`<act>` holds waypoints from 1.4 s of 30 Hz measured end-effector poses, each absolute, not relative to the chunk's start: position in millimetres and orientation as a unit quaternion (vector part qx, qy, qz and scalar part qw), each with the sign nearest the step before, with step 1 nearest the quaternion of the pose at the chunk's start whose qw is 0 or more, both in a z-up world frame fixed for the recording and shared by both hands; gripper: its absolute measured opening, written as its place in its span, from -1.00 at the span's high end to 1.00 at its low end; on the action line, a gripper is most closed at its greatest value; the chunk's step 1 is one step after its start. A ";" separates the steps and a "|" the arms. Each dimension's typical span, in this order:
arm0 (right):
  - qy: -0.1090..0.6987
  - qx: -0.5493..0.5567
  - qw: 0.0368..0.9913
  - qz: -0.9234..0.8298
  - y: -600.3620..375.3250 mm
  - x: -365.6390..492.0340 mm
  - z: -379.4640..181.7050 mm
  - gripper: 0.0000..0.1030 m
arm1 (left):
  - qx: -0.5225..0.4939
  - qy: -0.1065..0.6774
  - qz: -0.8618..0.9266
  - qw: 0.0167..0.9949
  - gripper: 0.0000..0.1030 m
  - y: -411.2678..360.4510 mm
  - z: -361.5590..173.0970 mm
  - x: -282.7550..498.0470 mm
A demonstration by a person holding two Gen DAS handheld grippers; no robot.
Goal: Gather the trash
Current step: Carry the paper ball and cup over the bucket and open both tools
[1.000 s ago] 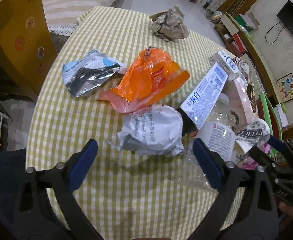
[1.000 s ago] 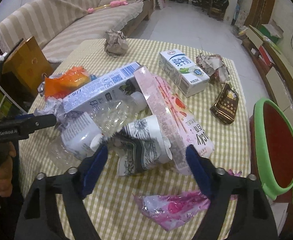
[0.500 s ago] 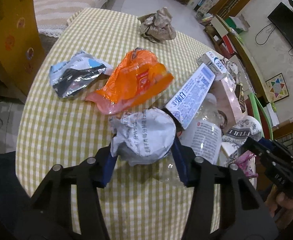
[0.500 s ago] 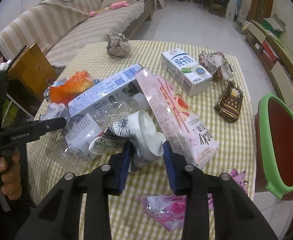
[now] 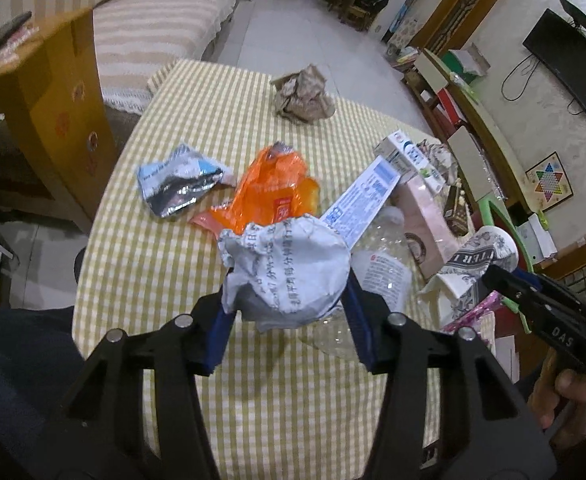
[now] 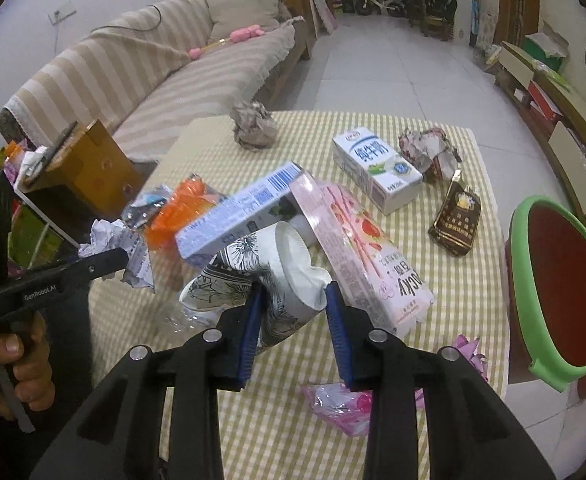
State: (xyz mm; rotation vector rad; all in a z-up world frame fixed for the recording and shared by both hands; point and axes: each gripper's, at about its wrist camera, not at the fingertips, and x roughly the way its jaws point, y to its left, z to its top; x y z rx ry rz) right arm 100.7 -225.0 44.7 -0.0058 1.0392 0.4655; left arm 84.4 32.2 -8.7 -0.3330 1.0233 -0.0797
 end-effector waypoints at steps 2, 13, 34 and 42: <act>0.490 0.003 0.843 0.222 -226.8 99.8 49.0 0.39 | -0.157 0.481 -0.038 0.861 0.06 32.6 -1.0 84.0; 0.474 0.022 0.853 0.220 -244.1 98.4 68.1 0.39 | -0.134 0.466 -0.062 0.872 0.06 9.5 27.4 93.8; 0.434 0.071 0.892 0.102 -371.2 112.3 106.6 0.39 | -0.093 0.445 -0.169 0.874 0.06 -97.4 67.2 141.5; 0.422 0.087 0.902 0.031 -435.8 118.0 113.0 0.39 | -0.062 0.438 -0.242 0.863 0.06 -175.5 80.0 166.1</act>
